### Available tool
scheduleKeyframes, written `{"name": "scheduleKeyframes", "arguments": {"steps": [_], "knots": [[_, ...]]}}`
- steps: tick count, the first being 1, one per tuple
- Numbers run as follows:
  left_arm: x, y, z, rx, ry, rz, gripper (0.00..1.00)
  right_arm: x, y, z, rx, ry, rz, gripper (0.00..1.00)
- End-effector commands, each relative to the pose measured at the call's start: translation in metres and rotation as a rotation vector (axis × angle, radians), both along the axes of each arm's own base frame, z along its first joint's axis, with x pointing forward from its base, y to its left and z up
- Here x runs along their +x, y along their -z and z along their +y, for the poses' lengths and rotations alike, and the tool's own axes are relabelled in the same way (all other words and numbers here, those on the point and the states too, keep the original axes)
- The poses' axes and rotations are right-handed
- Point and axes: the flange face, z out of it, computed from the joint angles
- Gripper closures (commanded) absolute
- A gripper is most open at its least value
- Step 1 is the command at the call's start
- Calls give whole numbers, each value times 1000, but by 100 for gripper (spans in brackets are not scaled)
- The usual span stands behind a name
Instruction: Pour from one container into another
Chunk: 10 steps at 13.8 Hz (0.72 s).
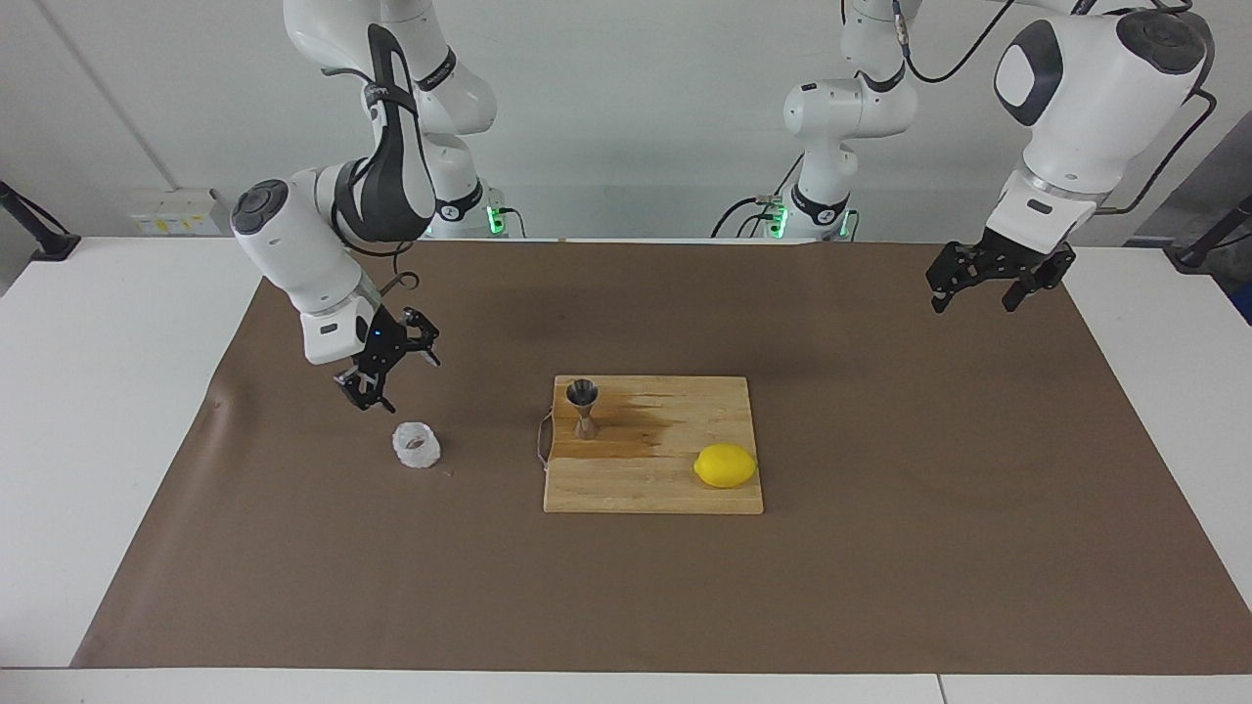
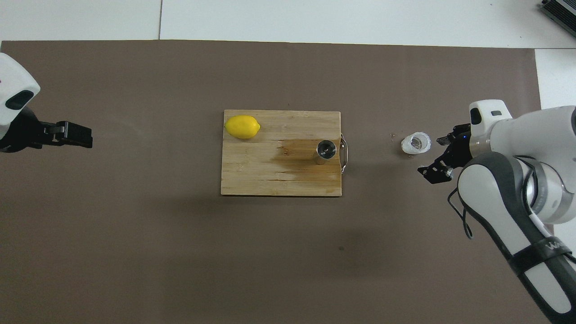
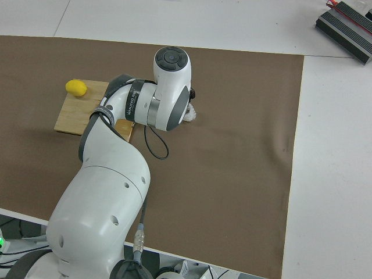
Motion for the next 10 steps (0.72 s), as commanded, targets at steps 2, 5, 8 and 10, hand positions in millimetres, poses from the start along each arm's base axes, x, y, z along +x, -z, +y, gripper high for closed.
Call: {"name": "scheduleKeyframes", "arguments": {"steps": [2, 5, 8, 10], "knots": [[-5, 1, 13, 10, -16, 1, 0, -6, -11, 11, -110, 324, 102, 0], [-5, 0, 19, 10, -26, -2, 0, -3, -27, 9, -140, 532, 134, 0], [-5, -2, 18, 9, -24, -8, 0, 7, -85, 1, -134, 850, 168, 0], [-5, -2, 24, 9, -36, -8, 0, 6, -138, 4, -122, 966, 172, 0]]}}
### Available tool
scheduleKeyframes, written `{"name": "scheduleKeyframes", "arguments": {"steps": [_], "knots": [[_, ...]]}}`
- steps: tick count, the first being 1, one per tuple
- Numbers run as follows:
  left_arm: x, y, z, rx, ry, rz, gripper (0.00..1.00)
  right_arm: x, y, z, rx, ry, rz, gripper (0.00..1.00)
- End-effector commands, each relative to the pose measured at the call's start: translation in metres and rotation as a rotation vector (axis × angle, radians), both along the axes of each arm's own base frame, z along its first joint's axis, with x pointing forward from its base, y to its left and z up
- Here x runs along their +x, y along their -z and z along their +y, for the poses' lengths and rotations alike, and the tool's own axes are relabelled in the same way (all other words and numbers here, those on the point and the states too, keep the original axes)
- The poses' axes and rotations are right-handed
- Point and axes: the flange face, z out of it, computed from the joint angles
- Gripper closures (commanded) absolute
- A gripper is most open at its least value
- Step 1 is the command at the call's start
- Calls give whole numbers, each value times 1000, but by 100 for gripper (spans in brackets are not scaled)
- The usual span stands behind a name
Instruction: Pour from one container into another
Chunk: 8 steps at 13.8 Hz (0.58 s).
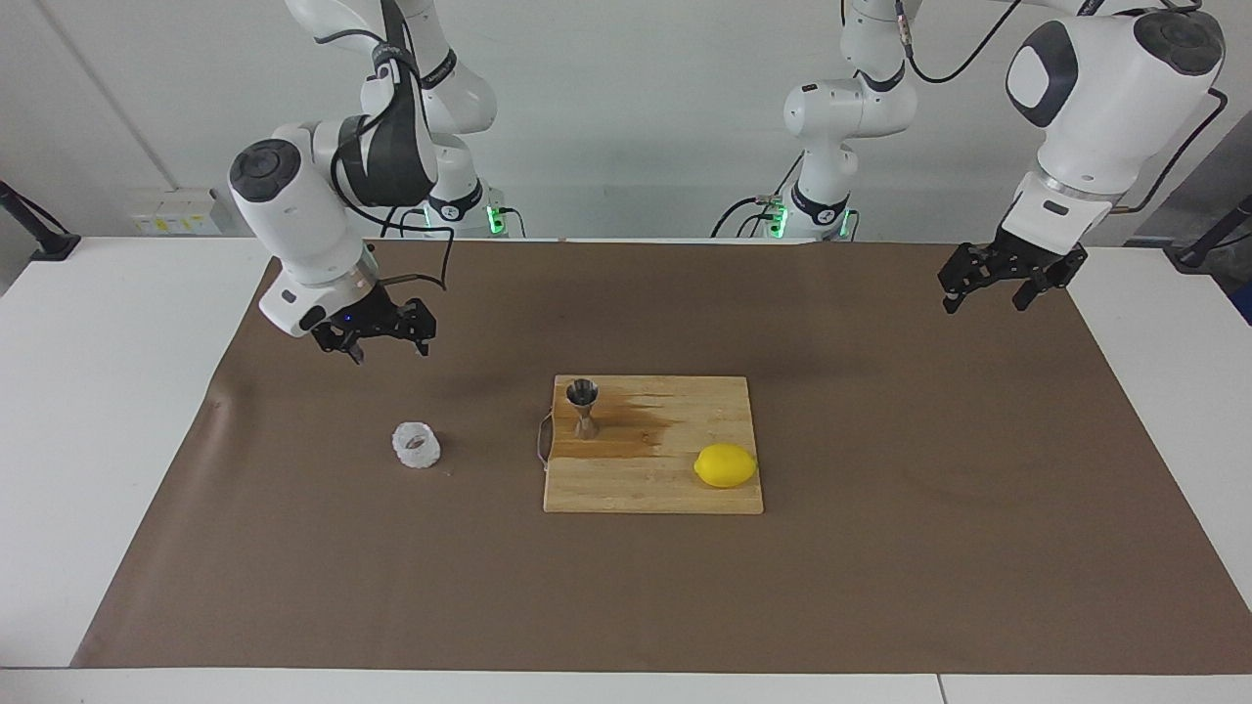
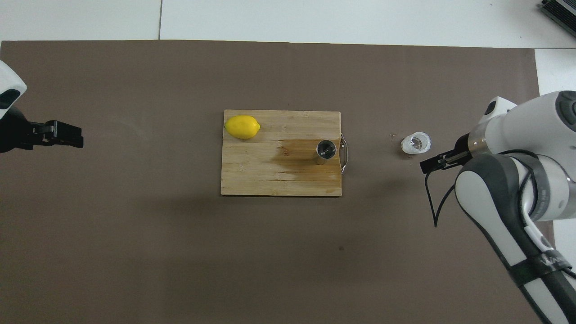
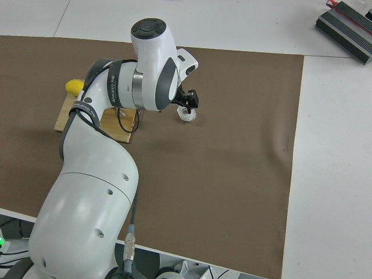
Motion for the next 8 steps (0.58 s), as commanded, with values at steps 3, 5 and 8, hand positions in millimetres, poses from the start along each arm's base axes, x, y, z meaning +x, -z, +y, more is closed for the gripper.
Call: {"name": "scheduleKeyframes", "arguments": {"steps": [3, 5, 8], "knots": [[-6, -3, 7, 9, -5, -9, 0, -4, -106, -3, -14, 112, -42, 0], [-6, -3, 5, 9, -2, -9, 0, -9, -124, -9, -13, 126, -24, 0], [-10, -11, -5, 11, 15, 10, 0, -9, -125, -11, -18, 120, -29, 0]]}}
